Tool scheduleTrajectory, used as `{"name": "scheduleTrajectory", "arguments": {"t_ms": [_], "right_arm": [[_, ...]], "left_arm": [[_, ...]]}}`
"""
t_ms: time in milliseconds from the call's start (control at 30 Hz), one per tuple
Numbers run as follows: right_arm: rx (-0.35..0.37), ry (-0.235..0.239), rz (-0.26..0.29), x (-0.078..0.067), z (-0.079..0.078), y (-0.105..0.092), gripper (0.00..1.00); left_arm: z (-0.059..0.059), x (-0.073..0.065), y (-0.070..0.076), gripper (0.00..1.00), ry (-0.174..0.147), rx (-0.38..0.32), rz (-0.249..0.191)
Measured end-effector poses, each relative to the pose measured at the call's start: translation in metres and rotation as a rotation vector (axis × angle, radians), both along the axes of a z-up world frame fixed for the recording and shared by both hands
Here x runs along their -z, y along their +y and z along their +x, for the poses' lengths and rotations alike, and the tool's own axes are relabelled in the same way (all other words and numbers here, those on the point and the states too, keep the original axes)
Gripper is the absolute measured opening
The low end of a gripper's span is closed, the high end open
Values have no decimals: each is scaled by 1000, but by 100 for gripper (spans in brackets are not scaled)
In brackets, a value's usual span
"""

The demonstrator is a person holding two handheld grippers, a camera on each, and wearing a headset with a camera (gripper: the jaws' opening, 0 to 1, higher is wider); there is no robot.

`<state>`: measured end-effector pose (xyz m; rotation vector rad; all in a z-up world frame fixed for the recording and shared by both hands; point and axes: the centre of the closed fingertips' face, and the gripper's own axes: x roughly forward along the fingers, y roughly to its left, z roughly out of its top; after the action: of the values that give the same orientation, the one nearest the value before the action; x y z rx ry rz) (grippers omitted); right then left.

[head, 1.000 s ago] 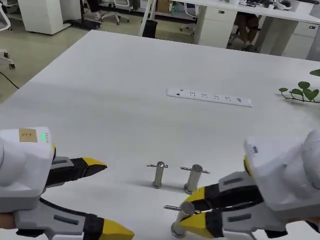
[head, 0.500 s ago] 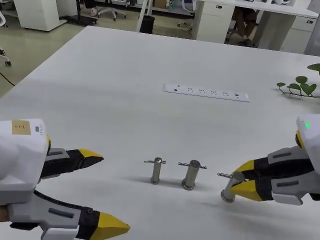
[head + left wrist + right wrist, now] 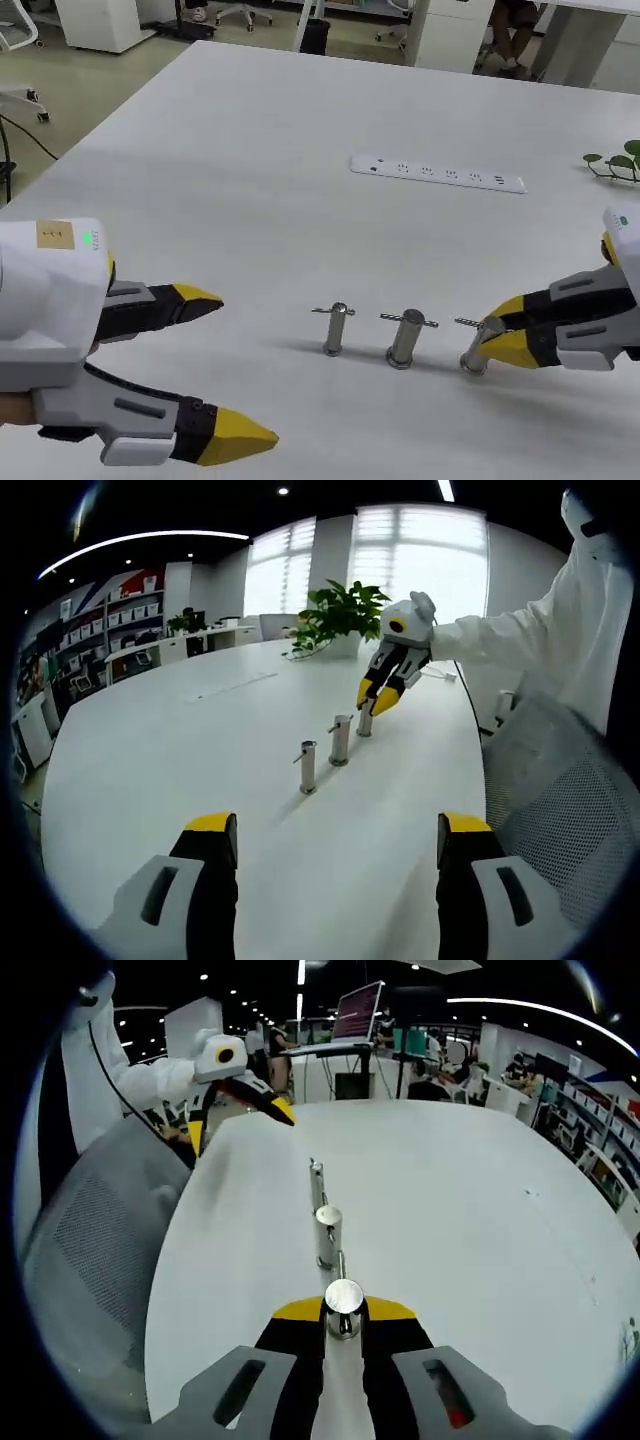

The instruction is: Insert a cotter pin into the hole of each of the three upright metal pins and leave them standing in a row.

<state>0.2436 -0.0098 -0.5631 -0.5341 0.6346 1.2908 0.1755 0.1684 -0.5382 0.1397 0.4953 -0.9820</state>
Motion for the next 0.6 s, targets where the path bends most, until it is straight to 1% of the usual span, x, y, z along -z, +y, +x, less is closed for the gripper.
{"name": "scheduleTrajectory", "arguments": {"t_ms": [100,300,400,433,533,600], "right_arm": [[-18,-1,-12,3,1,0,8],[-22,13,-6,7,2,-2,8],[-34,10,-14,10,2,-2,8],[-32,12,-3,8,1,-2,8],[-37,2,1,8,1,-2,8],[-36,4,3,8,1,-1,8]], "left_arm": [[0,-3,-4,80,1,-9,-25],[1,-6,-8,80,-4,-15,-36],[1,-8,-9,80,-5,-16,-44],[2,-8,-9,80,-3,-21,-48],[2,-9,-10,80,-4,-20,-50],[0,-8,-10,80,3,-18,-48]]}}
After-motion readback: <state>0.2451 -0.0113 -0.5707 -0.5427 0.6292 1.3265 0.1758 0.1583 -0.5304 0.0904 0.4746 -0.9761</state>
